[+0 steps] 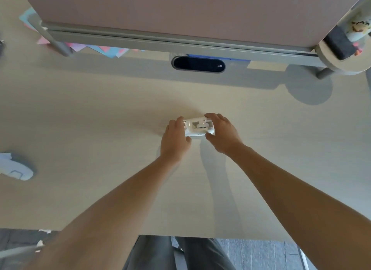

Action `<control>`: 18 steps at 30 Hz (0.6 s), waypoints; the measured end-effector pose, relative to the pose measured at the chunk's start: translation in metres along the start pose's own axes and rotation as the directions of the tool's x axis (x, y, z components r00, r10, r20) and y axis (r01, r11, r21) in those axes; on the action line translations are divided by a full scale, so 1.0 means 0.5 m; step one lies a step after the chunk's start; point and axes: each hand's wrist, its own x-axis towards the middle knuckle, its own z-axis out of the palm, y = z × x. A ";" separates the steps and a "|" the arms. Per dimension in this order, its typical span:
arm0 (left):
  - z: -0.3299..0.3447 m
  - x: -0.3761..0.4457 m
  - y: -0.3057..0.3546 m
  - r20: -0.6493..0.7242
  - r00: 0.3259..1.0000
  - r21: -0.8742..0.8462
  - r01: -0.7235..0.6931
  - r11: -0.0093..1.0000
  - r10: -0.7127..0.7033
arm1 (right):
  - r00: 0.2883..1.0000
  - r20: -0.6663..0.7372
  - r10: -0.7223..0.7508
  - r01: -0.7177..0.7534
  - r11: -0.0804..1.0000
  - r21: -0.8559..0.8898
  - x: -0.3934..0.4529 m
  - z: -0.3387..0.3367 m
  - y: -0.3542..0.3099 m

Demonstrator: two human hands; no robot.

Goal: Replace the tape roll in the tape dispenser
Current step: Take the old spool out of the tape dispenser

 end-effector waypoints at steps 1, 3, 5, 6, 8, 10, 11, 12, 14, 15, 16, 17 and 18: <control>0.002 -0.002 -0.002 -0.013 1.000 -0.012 0.004 1.000 -0.004 | 1.000 -0.014 0.000 0.000 1.000 0.004 -0.002 0.003 0.002; 0.007 -0.013 -0.005 -0.019 1.000 -0.027 0.007 1.000 -0.007 | 1.000 -0.023 0.005 -0.004 1.000 0.013 -0.010 0.009 0.002; 0.014 -0.030 -0.009 -0.024 1.000 -0.046 0.013 0.999 -0.014 | 1.000 -0.024 0.011 -0.010 1.000 0.023 -0.026 0.014 0.002; 0.019 -0.040 -0.011 -0.028 0.999 -0.058 0.019 0.998 -0.020 | 1.000 -0.028 0.013 -0.012 1.000 0.027 -0.037 0.018 0.002; 0.029 -0.064 -0.014 -0.046 0.998 -0.088 0.045 0.995 -0.049 | 0.999 -0.041 0.010 -0.009 0.999 0.037 -0.064 0.032 0.001; 0.041 -0.092 -0.017 -0.064 0.993 -0.118 0.089 0.989 -0.097 | 0.998 -0.056 0.005 -0.001 0.998 0.062 -0.092 0.050 0.000; 0.049 -0.109 -0.020 -0.071 0.991 -0.132 0.106 0.986 -0.116 | 0.998 -0.060 0.005 0.000 0.997 0.080 -0.107 0.060 0.000; 0.055 -0.127 -0.023 -0.080 0.989 -0.145 0.115 0.983 -0.127 | 0.998 -0.068 0.006 0.001 0.995 0.098 -0.122 0.071 0.000; 0.069 -0.165 -0.036 -0.102 0.986 -0.179 0.111 0.978 -0.131 | 0.996 -0.090 0.013 -0.001 0.992 0.128 -0.153 0.092 0.003; 0.077 -0.183 -0.046 -0.116 0.986 -0.192 0.099 0.976 -0.123 | 0.995 -0.100 0.013 0.001 0.990 0.141 -0.169 0.104 0.004; 0.085 -0.201 -0.058 -0.132 0.985 -0.194 0.083 0.978 -0.109 | 0.994 -0.107 0.012 0.005 0.988 0.154 -0.186 0.117 0.006; 0.090 -0.218 -0.071 -0.149 0.985 -0.188 0.061 0.980 -0.090 | 0.994 -0.111 0.009 0.009 0.986 0.167 -0.204 0.130 0.006; 0.095 -0.234 -0.083 -0.164 0.984 -0.178 0.036 0.983 -0.065 | 0.993 -0.115 0.005 0.015 0.984 0.175 -0.221 0.143 0.006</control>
